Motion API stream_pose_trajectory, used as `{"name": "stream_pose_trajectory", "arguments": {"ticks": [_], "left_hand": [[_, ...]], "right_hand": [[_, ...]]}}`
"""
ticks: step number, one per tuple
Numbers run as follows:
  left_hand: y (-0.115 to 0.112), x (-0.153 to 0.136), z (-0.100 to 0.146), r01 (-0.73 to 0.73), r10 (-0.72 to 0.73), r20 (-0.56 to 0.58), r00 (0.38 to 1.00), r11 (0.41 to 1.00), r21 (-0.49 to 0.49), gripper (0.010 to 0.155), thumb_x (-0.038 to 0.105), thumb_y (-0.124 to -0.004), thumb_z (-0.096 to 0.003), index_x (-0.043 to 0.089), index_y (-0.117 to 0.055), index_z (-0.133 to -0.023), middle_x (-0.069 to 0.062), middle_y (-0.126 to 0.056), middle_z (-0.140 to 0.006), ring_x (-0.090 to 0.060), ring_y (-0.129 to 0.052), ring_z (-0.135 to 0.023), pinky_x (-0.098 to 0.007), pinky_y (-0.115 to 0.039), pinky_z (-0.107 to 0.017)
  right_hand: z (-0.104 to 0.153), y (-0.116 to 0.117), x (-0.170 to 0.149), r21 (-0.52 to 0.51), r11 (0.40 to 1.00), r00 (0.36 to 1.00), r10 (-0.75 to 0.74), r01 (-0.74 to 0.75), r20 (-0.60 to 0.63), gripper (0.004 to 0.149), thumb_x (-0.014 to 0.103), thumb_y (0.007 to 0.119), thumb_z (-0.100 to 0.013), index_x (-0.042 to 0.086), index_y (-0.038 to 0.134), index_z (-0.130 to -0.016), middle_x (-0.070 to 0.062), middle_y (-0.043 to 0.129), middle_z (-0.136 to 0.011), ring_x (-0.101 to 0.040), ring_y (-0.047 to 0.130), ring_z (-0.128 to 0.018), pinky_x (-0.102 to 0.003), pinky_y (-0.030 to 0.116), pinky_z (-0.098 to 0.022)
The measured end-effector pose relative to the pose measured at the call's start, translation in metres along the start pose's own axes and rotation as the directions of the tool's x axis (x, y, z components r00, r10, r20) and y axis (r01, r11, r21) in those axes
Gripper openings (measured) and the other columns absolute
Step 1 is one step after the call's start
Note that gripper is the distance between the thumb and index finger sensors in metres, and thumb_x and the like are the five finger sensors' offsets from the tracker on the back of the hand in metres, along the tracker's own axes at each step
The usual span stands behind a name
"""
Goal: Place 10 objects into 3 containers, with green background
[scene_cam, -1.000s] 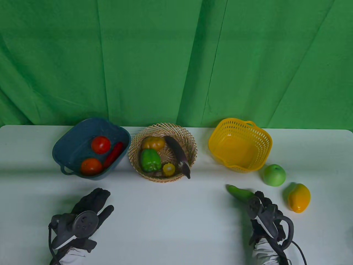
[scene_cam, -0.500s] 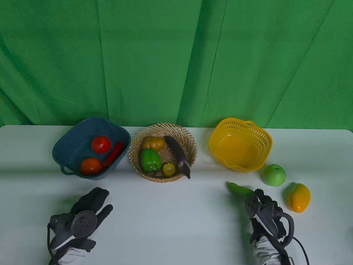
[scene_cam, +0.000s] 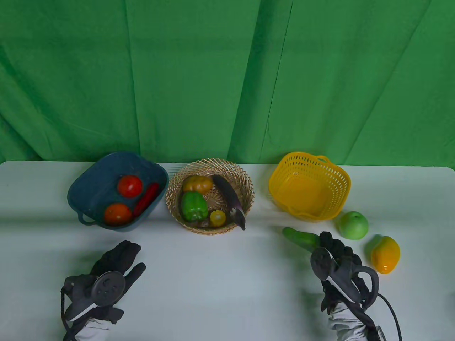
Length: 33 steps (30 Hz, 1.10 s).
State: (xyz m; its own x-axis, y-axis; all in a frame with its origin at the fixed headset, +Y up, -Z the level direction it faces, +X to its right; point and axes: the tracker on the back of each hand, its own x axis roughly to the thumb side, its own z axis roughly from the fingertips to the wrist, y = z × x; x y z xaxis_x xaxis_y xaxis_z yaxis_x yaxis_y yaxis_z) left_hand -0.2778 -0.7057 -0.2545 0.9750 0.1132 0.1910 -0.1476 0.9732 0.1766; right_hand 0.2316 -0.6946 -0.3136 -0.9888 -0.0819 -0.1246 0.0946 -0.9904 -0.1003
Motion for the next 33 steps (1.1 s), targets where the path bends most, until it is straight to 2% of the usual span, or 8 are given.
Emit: {"name": "stream_pose_trajectory", "arguments": {"ticks": [9,15,24,33], "left_hand": [[0.002,-0.003,0.001,0.003,-0.003,-0.012,1.0,1.0,0.012,0.063,0.059,-0.063,-0.0565,0.027,-0.063,-0.111,-0.013,-0.078,-0.111,-0.034,-0.089,-0.094,-0.053,-0.077,-0.063],[0.003,-0.006,0.001,-0.002,0.002,-0.022,1.0,1.0,0.02,0.063,0.059,-0.063,-0.0564,0.027,-0.063,-0.111,-0.013,-0.078,-0.111,-0.034,-0.089,-0.093,-0.053,-0.077,-0.063],[0.006,-0.01,0.002,0.002,0.0,-0.042,0.999,1.0,0.03,0.063,0.059,-0.063,-0.0564,0.027,-0.063,-0.111,-0.013,-0.078,-0.111,-0.034,-0.089,-0.094,-0.053,-0.077,-0.063],[0.006,-0.013,0.002,0.008,-0.007,-0.054,0.999,1.0,0.021,0.063,0.059,-0.063,-0.0564,0.027,-0.063,-0.111,-0.012,-0.078,-0.111,-0.034,-0.089,-0.094,-0.053,-0.077,-0.063]], "right_hand": [[-0.032,-0.014,0.012,-0.045,0.999,0.999,0.005,-0.007,-0.035,0.06,0.032,0.071,-0.058,0.015,0.049,-0.112,-0.018,0.07,-0.106,-0.041,0.079,-0.082,-0.056,0.066,-0.067],[-0.064,-0.017,0.018,-0.056,0.998,0.995,0.017,-0.022,-0.095,0.061,0.032,0.071,-0.058,0.015,0.049,-0.112,-0.017,0.07,-0.106,-0.041,0.078,-0.082,-0.055,0.065,-0.068],[-0.106,-0.009,0.038,-0.003,0.998,0.984,0.068,-0.07,-0.167,0.06,0.032,0.071,-0.058,0.017,0.048,-0.112,-0.016,0.069,-0.107,-0.04,0.077,-0.084,-0.056,0.064,-0.069],[-0.125,0.003,0.057,0.032,0.993,0.977,0.12,-0.116,-0.177,0.059,0.033,0.069,-0.059,0.019,0.048,-0.113,-0.015,0.067,-0.109,-0.04,0.076,-0.087,-0.058,0.061,-0.071]]}}
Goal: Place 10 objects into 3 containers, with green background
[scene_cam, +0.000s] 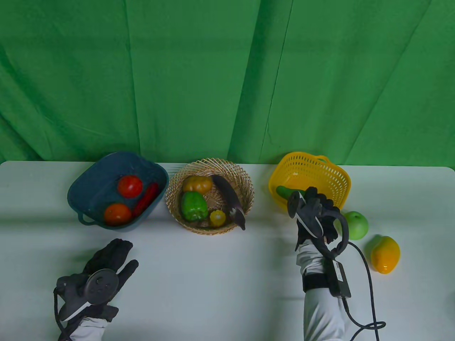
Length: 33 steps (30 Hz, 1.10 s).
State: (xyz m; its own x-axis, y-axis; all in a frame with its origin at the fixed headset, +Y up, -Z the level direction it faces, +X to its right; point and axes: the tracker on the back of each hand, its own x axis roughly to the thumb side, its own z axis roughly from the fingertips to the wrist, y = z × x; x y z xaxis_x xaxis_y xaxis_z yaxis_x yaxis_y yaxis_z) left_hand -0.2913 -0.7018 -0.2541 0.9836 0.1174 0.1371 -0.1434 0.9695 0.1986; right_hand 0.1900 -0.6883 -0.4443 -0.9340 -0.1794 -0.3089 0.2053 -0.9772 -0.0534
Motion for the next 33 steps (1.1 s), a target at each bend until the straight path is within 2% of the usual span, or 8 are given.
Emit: {"name": "stream_pose_trajectory", "arguments": {"ticks": [6,14,33], "left_hand": [[0.0,-0.001,0.0,-0.002,0.002,-0.001,1.0,1.0,0.001,0.063,0.059,-0.063,-0.0564,0.028,-0.063,-0.111,-0.012,-0.078,-0.111,-0.034,-0.089,-0.093,-0.053,-0.077,-0.063],[-0.001,-0.001,-0.001,-0.002,0.002,0.008,1.0,1.0,-0.002,0.063,0.059,-0.063,-0.0565,0.027,-0.063,-0.111,-0.013,-0.078,-0.111,-0.034,-0.089,-0.094,-0.053,-0.077,-0.063],[-0.005,0.009,-0.002,-0.002,0.002,0.052,0.999,1.0,-0.005,0.063,0.059,-0.063,-0.0565,0.027,-0.063,-0.111,-0.013,-0.078,-0.111,-0.034,-0.089,-0.093,-0.053,-0.077,-0.063]], "right_hand": [[0.002,-0.002,0.001,-0.005,1.0,1.0,-0.021,0.021,0.014,0.064,0.043,0.065,-0.059,0.022,0.041,-0.115,-0.017,0.054,-0.118,-0.045,0.063,-0.1,-0.065,0.053,-0.075],[0.014,-0.007,-0.011,-0.021,0.998,0.997,-0.063,0.064,0.035,0.063,0.045,0.063,-0.06,0.022,0.042,-0.115,-0.018,0.055,-0.118,-0.047,0.063,-0.101,-0.066,0.053,-0.075],[0.058,0.003,-0.087,-0.078,0.98,0.98,-0.186,0.181,-0.066,0.066,0.049,0.059,-0.059,0.023,0.037,-0.116,-0.02,0.048,-0.12,-0.05,0.055,-0.104,-0.068,0.047,-0.076]]}}
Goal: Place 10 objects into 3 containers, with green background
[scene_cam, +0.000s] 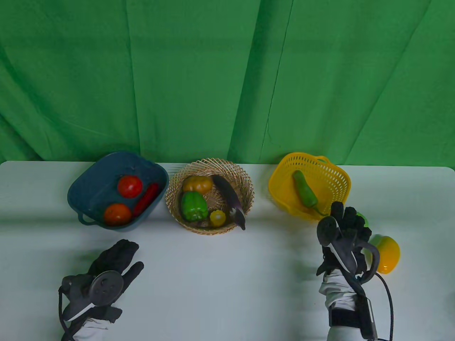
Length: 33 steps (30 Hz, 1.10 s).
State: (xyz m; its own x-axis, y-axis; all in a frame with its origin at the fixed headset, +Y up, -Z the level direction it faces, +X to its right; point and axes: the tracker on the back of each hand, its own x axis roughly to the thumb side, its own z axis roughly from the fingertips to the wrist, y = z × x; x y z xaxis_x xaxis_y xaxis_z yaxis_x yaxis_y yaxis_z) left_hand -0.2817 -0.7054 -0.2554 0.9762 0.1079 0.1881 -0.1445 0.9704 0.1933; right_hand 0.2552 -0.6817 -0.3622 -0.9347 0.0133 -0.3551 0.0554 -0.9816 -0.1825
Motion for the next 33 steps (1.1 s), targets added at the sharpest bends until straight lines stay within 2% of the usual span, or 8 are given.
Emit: {"name": "stream_pose_trajectory", "arguments": {"ticks": [9,20,29,33], "left_hand": [[-0.001,0.002,0.0,-0.002,0.002,0.011,1.0,1.0,0.003,0.063,0.059,-0.063,-0.0566,0.027,-0.063,-0.111,-0.013,-0.078,-0.111,-0.034,-0.089,-0.093,-0.053,-0.077,-0.063],[-0.003,0.004,0.0,-0.009,0.009,0.012,1.0,1.0,-0.007,0.063,0.059,-0.063,-0.0565,0.027,-0.063,-0.111,-0.013,-0.078,-0.111,-0.034,-0.089,-0.093,-0.053,-0.077,-0.063],[-0.003,0.002,0.0,-0.007,0.007,0.0,1.0,1.0,-0.016,0.063,0.058,-0.063,-0.0568,0.027,-0.063,-0.111,-0.013,-0.078,-0.111,-0.034,-0.089,-0.094,-0.053,-0.077,-0.063],[-0.004,0.001,0.0,-0.002,0.001,-0.007,1.0,1.0,-0.025,0.063,0.058,-0.063,-0.0567,0.027,-0.063,-0.111,-0.013,-0.078,-0.111,-0.034,-0.089,-0.093,-0.053,-0.077,-0.063]], "right_hand": [[0.01,0.003,-0.041,-0.036,0.998,0.995,-0.057,0.055,-0.085,0.065,0.051,0.054,-0.059,0.023,0.037,-0.116,-0.02,0.047,-0.12,-0.051,0.053,-0.104,-0.069,0.047,-0.076],[0.012,0.025,-0.091,-0.026,0.993,0.971,-0.116,0.113,-0.21,0.068,0.051,0.053,-0.059,0.02,0.033,-0.116,-0.022,0.042,-0.121,-0.053,0.049,-0.105,-0.068,0.045,-0.076],[0.009,0.049,-0.118,0.048,0.994,0.959,-0.077,0.094,-0.274,0.07,0.052,0.053,-0.059,0.021,0.027,-0.117,-0.024,0.031,-0.123,-0.056,0.038,-0.107,-0.069,0.04,-0.077],[0.007,0.061,-0.122,0.123,0.989,0.958,-0.044,0.082,-0.284,0.077,0.057,0.057,-0.057,0.023,0.025,-0.117,-0.024,0.026,-0.124,-0.061,0.035,-0.106,-0.072,0.039,-0.076]]}}
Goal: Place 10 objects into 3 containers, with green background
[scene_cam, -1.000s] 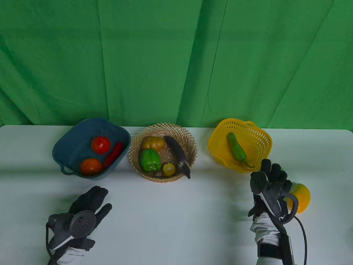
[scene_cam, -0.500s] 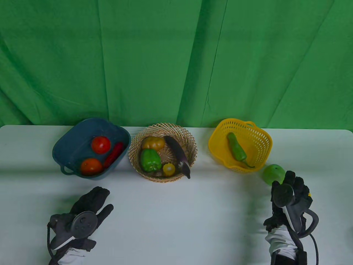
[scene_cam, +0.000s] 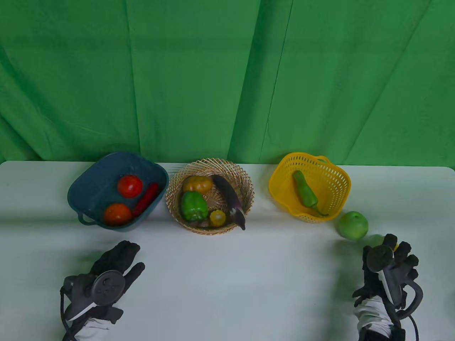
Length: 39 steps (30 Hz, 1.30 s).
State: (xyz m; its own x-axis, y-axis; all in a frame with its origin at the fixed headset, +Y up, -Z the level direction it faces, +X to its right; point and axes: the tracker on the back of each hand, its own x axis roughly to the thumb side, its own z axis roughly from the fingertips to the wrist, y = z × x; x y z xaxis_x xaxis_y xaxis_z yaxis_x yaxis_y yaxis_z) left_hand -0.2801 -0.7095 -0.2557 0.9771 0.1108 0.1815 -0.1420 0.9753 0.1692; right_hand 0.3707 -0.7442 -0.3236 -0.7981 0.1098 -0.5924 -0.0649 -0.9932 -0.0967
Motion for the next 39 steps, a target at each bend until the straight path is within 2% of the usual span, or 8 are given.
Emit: {"name": "stream_pose_trajectory", "arguments": {"ticks": [5,7,9,14,19,22,25,39], "left_hand": [[0.0,-0.001,0.0,0.002,-0.002,-0.006,1.0,1.0,-0.004,0.063,0.059,-0.063,-0.0567,0.027,-0.063,-0.111,-0.013,-0.078,-0.111,-0.034,-0.089,-0.093,-0.053,-0.077,-0.063],[0.0,-0.001,0.0,0.003,-0.003,-0.009,1.0,1.0,-0.006,0.063,0.059,-0.063,-0.0567,0.027,-0.063,-0.111,-0.013,-0.078,-0.111,-0.034,-0.089,-0.093,-0.053,-0.077,-0.063],[0.0,-0.002,0.0,0.004,-0.004,-0.013,1.0,1.0,-0.008,0.063,0.059,-0.063,-0.0566,0.027,-0.063,-0.111,-0.013,-0.078,-0.111,-0.034,-0.089,-0.093,-0.053,-0.077,-0.063],[0.0,-0.003,0.0,0.006,-0.006,-0.02,1.0,1.0,-0.012,0.063,0.059,-0.063,-0.0567,0.027,-0.063,-0.111,-0.012,-0.078,-0.111,-0.034,-0.089,-0.093,-0.053,-0.077,-0.063],[0.0,-0.004,0.0,0.015,-0.016,-0.026,1.0,1.0,-0.018,0.063,0.059,-0.063,-0.0567,0.027,-0.063,-0.111,-0.013,-0.078,-0.111,-0.034,-0.089,-0.093,-0.053,-0.077,-0.063],[0.0,-0.004,-0.001,0.018,-0.019,-0.03,0.999,1.0,-0.021,0.063,0.059,-0.063,-0.0567,0.027,-0.063,-0.111,-0.012,-0.078,-0.111,-0.034,-0.089,-0.093,-0.053,-0.077,-0.063],[0.0,-0.005,-0.001,0.02,-0.021,-0.034,0.999,1.0,-0.023,0.063,0.058,-0.063,-0.0567,0.027,-0.063,-0.111,-0.013,-0.078,-0.111,-0.034,-0.089,-0.093,-0.053,-0.077,-0.063],[0.001,-0.007,-0.001,0.019,-0.019,-0.042,0.999,1.0,-0.017,0.063,0.059,-0.063,-0.0566,0.027,-0.063,-0.111,-0.013,-0.078,-0.111,-0.034,-0.089,-0.093,-0.053,-0.077,-0.063]], "right_hand": [[-0.004,0.011,0.0,0.045,0.998,0.999,0.053,-0.052,-0.006,0.081,0.059,0.064,-0.054,0.025,0.028,-0.117,-0.024,0.023,-0.124,-0.064,0.038,-0.104,-0.072,0.042,-0.075],[-0.006,0.015,0.0,0.067,0.995,0.997,0.073,-0.072,-0.007,0.08,0.059,0.066,-0.054,0.025,0.031,-0.117,-0.024,0.027,-0.124,-0.062,0.047,-0.104,-0.07,0.048,-0.075],[-0.007,0.019,0.0,0.086,0.993,0.997,0.079,-0.078,-0.006,0.081,0.058,0.067,-0.054,0.026,0.027,-0.117,-0.024,0.028,-0.123,-0.061,0.053,-0.102,-0.068,0.053,-0.074],[-0.008,0.023,0.006,0.031,0.991,0.992,0.129,-0.128,-0.003,0.078,0.051,0.071,-0.055,0.026,0.029,-0.115,-0.026,0.031,-0.12,-0.052,0.068,-0.097,-0.061,0.063,-0.071],[-0.013,0.024,0.012,0.027,0.988,0.988,0.151,-0.151,-0.017,0.073,0.05,0.072,-0.055,0.029,0.031,-0.111,-0.026,0.032,-0.119,-0.052,0.07,-0.094,-0.06,0.064,-0.07],[-0.016,0.024,0.013,0.023,0.984,0.984,0.177,-0.176,-0.03,0.068,0.042,0.073,-0.057,0.03,0.03,-0.109,-0.025,0.033,-0.118,-0.05,0.072,-0.092,-0.058,0.066,-0.069],[-0.017,0.024,0.012,0.021,0.985,0.985,0.172,-0.172,-0.026,0.067,0.04,0.073,-0.057,0.03,0.031,-0.108,-0.026,0.034,-0.118,-0.05,0.074,-0.091,-0.058,0.067,-0.068],[-0.023,0.004,0.015,-0.025,0.987,0.987,0.157,-0.157,-0.018,0.064,0.042,0.071,-0.057,0.026,0.043,-0.112,-0.026,0.048,-0.117,-0.051,0.078,-0.085,-0.055,0.07,-0.065]]}}
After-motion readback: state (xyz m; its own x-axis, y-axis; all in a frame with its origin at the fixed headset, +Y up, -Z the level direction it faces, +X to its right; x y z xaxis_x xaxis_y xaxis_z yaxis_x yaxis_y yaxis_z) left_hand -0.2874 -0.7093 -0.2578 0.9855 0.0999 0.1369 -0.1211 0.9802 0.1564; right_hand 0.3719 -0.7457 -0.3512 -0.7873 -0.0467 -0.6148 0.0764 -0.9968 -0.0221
